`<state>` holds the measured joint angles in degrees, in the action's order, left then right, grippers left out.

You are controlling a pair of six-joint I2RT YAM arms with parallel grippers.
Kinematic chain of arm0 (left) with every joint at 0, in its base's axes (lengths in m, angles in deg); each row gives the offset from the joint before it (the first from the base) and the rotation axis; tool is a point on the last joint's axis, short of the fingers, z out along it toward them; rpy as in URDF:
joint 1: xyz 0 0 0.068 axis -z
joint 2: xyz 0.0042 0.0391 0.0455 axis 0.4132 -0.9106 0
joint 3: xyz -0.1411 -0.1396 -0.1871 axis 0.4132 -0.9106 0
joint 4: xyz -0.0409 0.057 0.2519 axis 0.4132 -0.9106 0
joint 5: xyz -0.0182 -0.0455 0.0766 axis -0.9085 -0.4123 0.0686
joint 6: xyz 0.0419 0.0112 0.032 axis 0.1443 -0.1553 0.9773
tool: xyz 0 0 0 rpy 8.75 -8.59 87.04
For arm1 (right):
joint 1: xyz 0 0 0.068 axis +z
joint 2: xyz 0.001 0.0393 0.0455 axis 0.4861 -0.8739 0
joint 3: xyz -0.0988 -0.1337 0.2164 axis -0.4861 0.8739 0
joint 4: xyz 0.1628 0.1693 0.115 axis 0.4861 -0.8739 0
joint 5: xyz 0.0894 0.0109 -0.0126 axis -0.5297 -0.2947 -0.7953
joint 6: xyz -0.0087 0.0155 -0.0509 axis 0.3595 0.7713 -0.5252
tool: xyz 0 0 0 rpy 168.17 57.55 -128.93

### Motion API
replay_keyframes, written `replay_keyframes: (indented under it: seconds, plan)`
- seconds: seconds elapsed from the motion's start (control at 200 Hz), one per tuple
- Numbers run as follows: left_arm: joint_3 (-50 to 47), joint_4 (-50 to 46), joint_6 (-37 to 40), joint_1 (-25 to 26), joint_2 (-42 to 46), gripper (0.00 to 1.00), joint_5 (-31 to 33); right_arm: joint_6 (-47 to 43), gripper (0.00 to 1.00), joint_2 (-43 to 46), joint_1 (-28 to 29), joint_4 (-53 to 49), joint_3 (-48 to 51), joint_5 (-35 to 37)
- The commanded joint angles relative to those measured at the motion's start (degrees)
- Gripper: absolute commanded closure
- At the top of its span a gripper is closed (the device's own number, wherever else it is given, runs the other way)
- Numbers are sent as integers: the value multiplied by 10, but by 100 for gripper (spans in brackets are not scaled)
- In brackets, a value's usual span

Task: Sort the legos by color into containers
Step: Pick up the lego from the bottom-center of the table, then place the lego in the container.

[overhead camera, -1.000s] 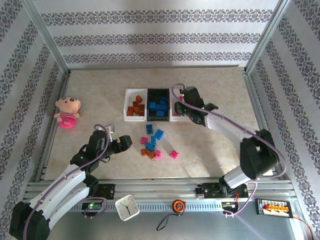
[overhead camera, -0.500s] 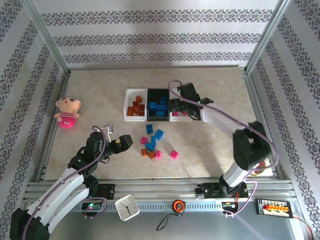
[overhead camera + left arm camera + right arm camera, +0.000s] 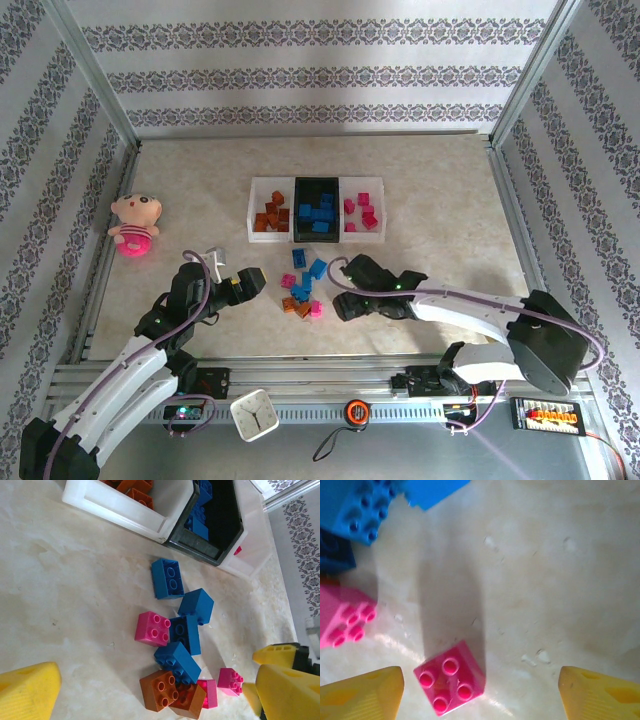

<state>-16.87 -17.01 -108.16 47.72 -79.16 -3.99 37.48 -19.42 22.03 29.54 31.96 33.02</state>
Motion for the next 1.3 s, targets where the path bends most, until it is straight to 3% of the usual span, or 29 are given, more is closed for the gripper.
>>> replay_keyframes:
  seconds: [0.0, 0.165, 0.44, 0.56, 0.685, 0.834, 0.994, 1.094, 1.164, 1.214, 1.294]
  plan:
    - [-3, 4, -11, 7, 6, 0, 6, 9, 21, -26, 25, 30, 3, -13]
    - [-1, -3, -14, 7, 6, 0, 8, 10, 31, -74, 32, 42, -4, 9]
    - [11, -6, -12, 7, 6, 0, 8, 0, 68, -54, 22, 46, -16, 4]
    - [12, 1, -13, 7, 4, 0, 4, -30, 72, -19, -31, 28, -52, -3]
    - [9, 9, -18, 8, 2, 0, 0, -48, 72, -7, -128, 32, -110, -20]
    - [8, 11, -18, 7, 0, 0, 1, -44, 71, -75, -231, 55, -203, -19]
    - [5, 11, -20, 7, -1, 0, -2, -35, 67, -201, -275, 46, -319, 3]
    - [3, 11, -22, 7, -1, 0, -1, -26, 55, -267, -284, 26, -380, 14]
    - [2, 9, -22, 7, -1, 0, 1, -19, 37, -292, -286, 16, -406, 10]
    - [3, 6, -21, 8, 0, 0, 2, -18, 27, -291, -286, 16, -408, 2]
    - [4, 3, -21, 7, 3, 0, 5, -19, 20, -257, -275, 30, -380, -17]
